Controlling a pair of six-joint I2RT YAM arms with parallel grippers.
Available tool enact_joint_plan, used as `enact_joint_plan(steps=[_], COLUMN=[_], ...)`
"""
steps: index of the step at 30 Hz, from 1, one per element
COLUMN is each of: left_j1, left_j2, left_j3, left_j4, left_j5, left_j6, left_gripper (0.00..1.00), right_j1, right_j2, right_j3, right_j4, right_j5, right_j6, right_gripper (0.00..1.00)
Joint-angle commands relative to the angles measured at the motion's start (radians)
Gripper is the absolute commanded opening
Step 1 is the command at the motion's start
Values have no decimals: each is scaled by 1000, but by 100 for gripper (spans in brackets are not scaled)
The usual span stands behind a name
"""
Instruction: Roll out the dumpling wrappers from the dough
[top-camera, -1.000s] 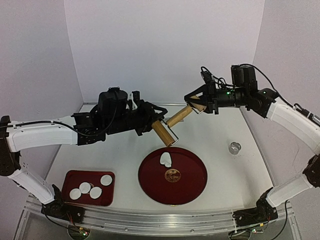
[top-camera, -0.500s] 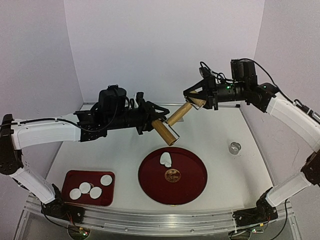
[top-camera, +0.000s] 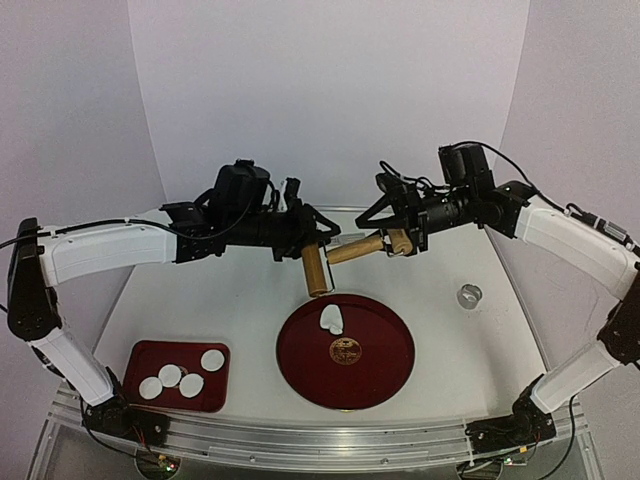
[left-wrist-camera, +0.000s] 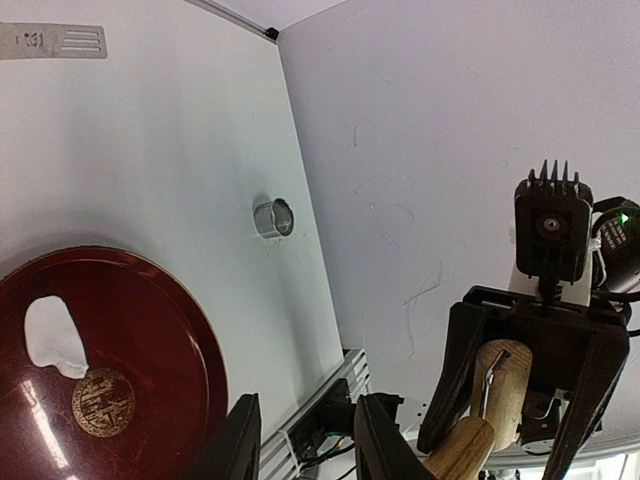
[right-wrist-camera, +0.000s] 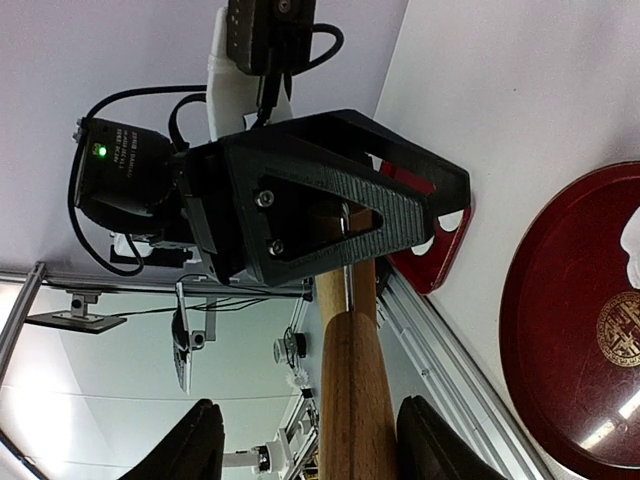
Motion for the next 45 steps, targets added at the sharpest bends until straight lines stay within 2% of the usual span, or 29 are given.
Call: enact_joint_plan(steps=[1, 6, 12, 17, 21, 24, 28, 29, 30, 33, 36, 39, 42, 45], left_j1=[-2, 0, 7, 7, 7, 7, 7, 7, 7, 7, 7, 7, 7, 5], left_j2=[77, 72, 73, 63, 61, 62, 66, 65, 63, 42, 11, -21, -44, -29], left_j3=[98, 101, 109, 91, 78, 69, 66, 64, 59, 20, -20, -54, -89, -109], left_j4=[-110, -109, -143, -117, -93, -78, -80, -88, -95, -112, -158, -248, -360, -421], left_j5=[-100, -134, -175, -212, -216, -213, -209, -210, -212, -222, -242, -271, -306, -287], left_j6=[109, 131, 84, 66, 59, 60, 68, 69, 68, 60, 57, 62, 61, 62], left_gripper=[0, 0, 0, 0, 0, 0, 0, 0, 3, 37, 66, 87, 93, 95], right_j1=[75, 73, 73, 74, 74, 74, 73, 72, 69, 35, -15, -34, -35, -35], right_j2=[-13, -4, 33, 38, 37, 40, 42, 40, 37, 18, -14, 8, 55, 94], right_j3=[30, 31, 112, 112, 118, 127, 131, 131, 129, 121, 110, 119, 131, 137], right_j4=[78, -9, -311, -337, -336, -334, -332, -333, -335, -339, -379, -497, -601, -632], right_j5=[-214, -175, -114, -135, -139, -141, -107, -91, -73, -8, 104, 216, 331, 409], right_j6=[-8, -22, -212, -220, -219, -215, -204, -203, -202, -210, -257, -336, -380, -385], right_gripper=[61, 56, 53, 49, 34, 27, 3, 0, 0, 0, 0, 0, 0, 0])
